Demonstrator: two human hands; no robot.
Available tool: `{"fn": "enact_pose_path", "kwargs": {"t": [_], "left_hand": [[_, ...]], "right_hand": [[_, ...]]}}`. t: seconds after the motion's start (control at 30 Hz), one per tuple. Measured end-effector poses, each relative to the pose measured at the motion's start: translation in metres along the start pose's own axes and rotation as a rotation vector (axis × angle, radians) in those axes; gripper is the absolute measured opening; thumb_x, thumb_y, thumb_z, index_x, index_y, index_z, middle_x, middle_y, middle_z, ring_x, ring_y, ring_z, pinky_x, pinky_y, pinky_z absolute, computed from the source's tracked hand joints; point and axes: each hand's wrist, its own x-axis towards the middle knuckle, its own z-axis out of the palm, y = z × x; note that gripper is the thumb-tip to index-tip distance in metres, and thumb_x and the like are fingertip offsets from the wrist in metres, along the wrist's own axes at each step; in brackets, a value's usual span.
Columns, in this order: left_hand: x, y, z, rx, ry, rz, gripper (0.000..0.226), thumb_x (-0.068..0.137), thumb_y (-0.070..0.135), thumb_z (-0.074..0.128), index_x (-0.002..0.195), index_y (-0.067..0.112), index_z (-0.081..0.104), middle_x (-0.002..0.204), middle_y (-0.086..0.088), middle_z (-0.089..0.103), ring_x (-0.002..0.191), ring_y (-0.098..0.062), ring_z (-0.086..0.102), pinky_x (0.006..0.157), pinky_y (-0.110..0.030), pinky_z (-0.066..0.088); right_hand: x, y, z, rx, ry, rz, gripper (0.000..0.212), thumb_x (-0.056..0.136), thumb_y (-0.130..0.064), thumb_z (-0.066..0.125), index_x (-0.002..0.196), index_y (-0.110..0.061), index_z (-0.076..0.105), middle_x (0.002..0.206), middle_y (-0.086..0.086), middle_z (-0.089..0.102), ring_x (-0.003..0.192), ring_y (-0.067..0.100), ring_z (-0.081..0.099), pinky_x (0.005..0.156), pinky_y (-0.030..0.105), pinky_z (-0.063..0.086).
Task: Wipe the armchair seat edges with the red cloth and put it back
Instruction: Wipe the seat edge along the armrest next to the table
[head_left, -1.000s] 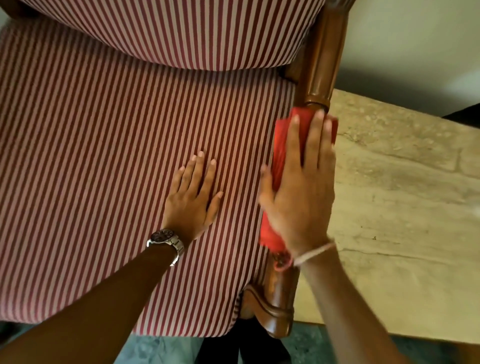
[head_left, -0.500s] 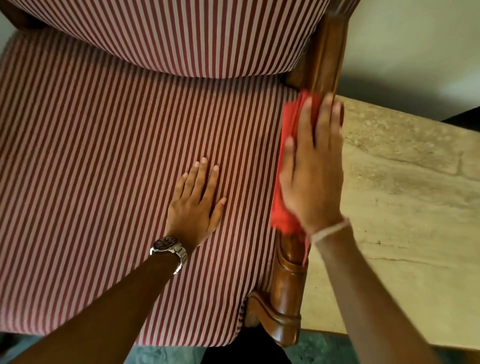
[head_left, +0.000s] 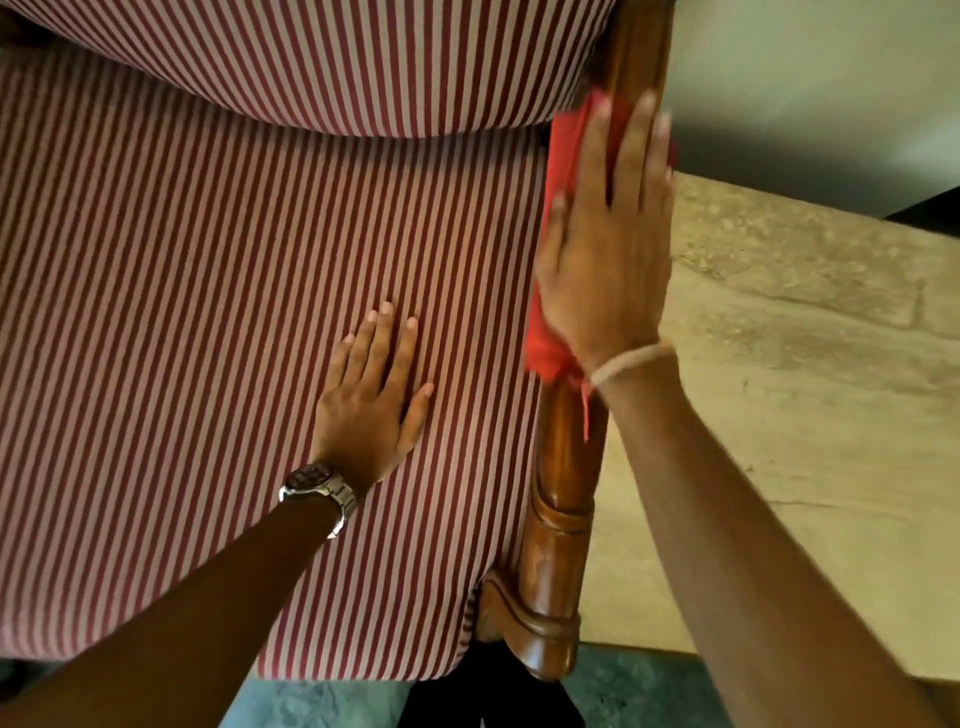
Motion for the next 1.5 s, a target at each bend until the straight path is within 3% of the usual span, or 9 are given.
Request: {"fn": "enact_pose_path", "kwargs": {"t": [0.07,0.27,0.5,0.73,0.87,1.0,1.2,1.4,1.5], "left_hand": [[0.0,0.001,-0.001,0.003,-0.002,-0.006,0.066,0.104,0.047,0.03,0.158,0.009,0.025,0.167,-0.019,0.02,0.155,-0.031,0.019,0.126,-0.048,0.018],[0.004,0.004,-0.005,0.019,-0.023,-0.01,0.066,0.104,0.046,0.029,0.158,0.008,0.026,0.166,-0.02,0.02,0.155,-0.032,0.019,0.127,-0.047,0.017],[0.001,0.002,-0.005,0.016,-0.019,-0.011,0.067,0.103,0.048,0.027,0.157,0.007,0.026,0.166,-0.02,0.021,0.154,-0.032,0.021,0.126,-0.049,0.019],[0.001,0.001,-0.002,0.001,-0.037,-0.023,0.068,0.103,0.05,0.025,0.158,0.009,0.024,0.166,-0.019,0.022,0.154,-0.031,0.022,0.125,-0.048,0.02],[0.003,0.001,-0.003,0.02,-0.042,-0.023,0.068,0.103,0.049,0.026,0.158,0.01,0.025,0.166,-0.019,0.023,0.154,-0.031,0.023,0.126,-0.046,0.016],[0.002,0.003,-0.006,0.006,-0.052,-0.026,0.068,0.102,0.048,0.029,0.157,0.009,0.026,0.166,-0.02,0.023,0.154,-0.032,0.023,0.125,-0.049,0.021],[0.002,0.002,-0.003,0.008,-0.051,-0.027,0.068,0.103,0.049,0.026,0.158,0.009,0.026,0.166,-0.019,0.023,0.154,-0.031,0.023,0.126,-0.047,0.017],[0.003,0.004,-0.009,0.012,-0.056,-0.017,0.066,0.102,0.046,0.031,0.155,0.007,0.032,0.164,-0.021,0.025,0.153,-0.034,0.026,0.124,-0.05,0.022],[0.003,0.006,-0.009,0.015,-0.051,-0.018,0.067,0.101,0.046,0.032,0.155,0.006,0.032,0.164,-0.021,0.024,0.153,-0.034,0.024,0.125,-0.05,0.021]], "right_hand": [[0.007,-0.002,0.005,0.012,0.027,0.022,0.059,0.111,-0.029,0.024,0.164,-0.011,0.005,0.173,0.018,0.002,0.161,0.033,0.001,0.131,0.049,0.013],[-0.144,-0.003,0.004,0.011,-0.026,-0.009,0.073,0.103,-0.019,0.047,0.164,-0.013,0.008,0.173,0.014,0.003,0.161,0.03,0.002,0.128,0.053,0.023],[0.0,-0.008,0.001,-0.047,-0.05,-0.005,0.076,0.102,-0.015,0.044,0.164,-0.015,0.0,0.173,0.015,-0.006,0.161,0.032,-0.005,0.132,0.05,0.007],[-0.135,-0.003,0.008,0.058,-0.005,0.06,0.068,0.107,-0.031,0.038,0.165,-0.018,0.006,0.174,0.01,-0.001,0.161,0.029,0.004,0.125,0.052,0.03],[-0.07,0.001,0.009,0.013,-0.043,-0.026,0.067,0.106,-0.029,0.039,0.165,-0.017,0.007,0.173,0.013,0.002,0.161,0.032,0.002,0.129,0.053,0.019],[-0.016,0.001,0.006,0.017,-0.035,0.017,0.065,0.109,-0.03,0.033,0.165,-0.017,0.002,0.173,0.015,-0.003,0.161,0.033,-0.003,0.13,0.052,0.014],[-0.168,0.001,0.006,0.055,-0.033,-0.045,0.063,0.106,-0.03,0.033,0.165,-0.018,0.011,0.174,0.01,0.004,0.161,0.028,0.004,0.129,0.05,0.02],[-0.022,0.003,0.001,0.004,-0.064,-0.028,0.072,0.104,-0.027,0.042,0.165,-0.019,0.005,0.173,0.015,-0.001,0.161,0.032,-0.004,0.131,0.051,0.009],[-0.019,0.001,0.005,0.032,-0.029,0.021,0.068,0.108,-0.028,0.037,0.165,-0.018,0.002,0.173,0.014,-0.004,0.161,0.032,-0.005,0.131,0.051,0.01]]}}
